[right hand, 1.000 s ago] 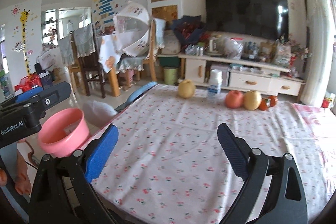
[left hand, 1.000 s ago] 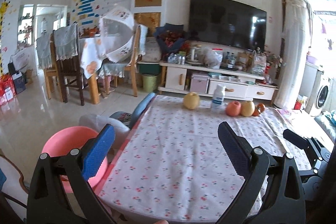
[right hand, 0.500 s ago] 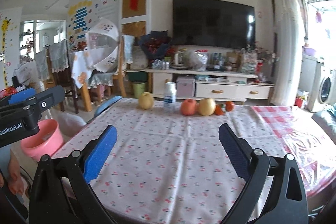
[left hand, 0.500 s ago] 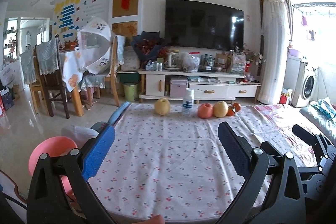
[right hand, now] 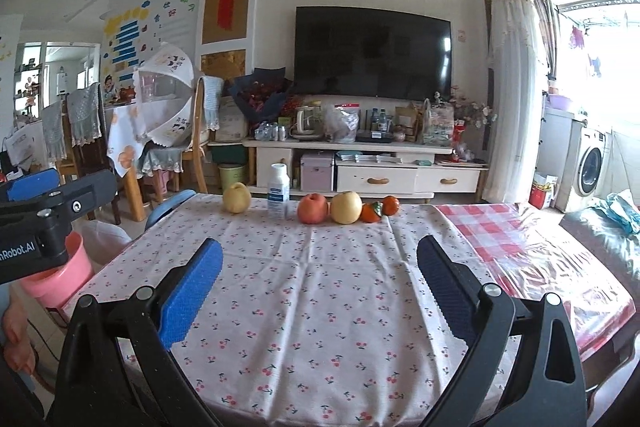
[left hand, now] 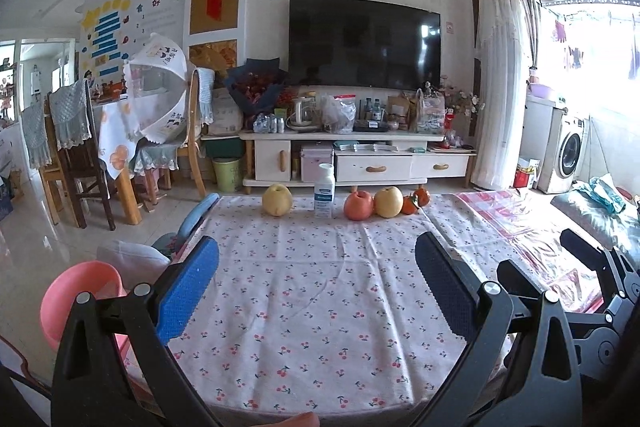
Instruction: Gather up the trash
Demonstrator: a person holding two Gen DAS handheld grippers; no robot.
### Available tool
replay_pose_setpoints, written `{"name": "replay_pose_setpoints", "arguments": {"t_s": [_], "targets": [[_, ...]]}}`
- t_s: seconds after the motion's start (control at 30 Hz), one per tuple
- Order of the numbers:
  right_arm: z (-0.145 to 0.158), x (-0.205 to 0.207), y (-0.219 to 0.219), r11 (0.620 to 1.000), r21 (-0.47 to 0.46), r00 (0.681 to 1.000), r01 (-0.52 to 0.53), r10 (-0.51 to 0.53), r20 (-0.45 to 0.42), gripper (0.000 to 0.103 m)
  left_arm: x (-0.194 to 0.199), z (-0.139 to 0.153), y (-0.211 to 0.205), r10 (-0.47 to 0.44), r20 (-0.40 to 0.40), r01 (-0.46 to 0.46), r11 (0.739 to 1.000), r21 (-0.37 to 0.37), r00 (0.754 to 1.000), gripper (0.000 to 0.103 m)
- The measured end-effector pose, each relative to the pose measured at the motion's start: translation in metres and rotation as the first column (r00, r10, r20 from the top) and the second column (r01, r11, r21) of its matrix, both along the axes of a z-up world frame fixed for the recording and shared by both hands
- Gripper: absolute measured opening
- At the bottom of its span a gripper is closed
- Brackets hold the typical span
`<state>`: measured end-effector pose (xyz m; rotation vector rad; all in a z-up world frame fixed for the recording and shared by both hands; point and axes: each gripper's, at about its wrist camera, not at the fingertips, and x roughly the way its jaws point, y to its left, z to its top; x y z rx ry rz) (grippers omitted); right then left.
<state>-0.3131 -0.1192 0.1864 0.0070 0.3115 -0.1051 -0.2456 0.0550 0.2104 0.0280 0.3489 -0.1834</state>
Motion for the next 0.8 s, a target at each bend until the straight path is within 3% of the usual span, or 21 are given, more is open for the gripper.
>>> {"name": "replay_pose_setpoints", "arguments": {"t_s": [0.8], "targets": [[-0.006,0.0,-0.013,0.999,0.006,0.999,0.033,-0.033,-0.019,0.097,0.005,-0.005,-0.009,0.005,-0.016,-0.005,1.0,0.019,1.0,0.099]]}}
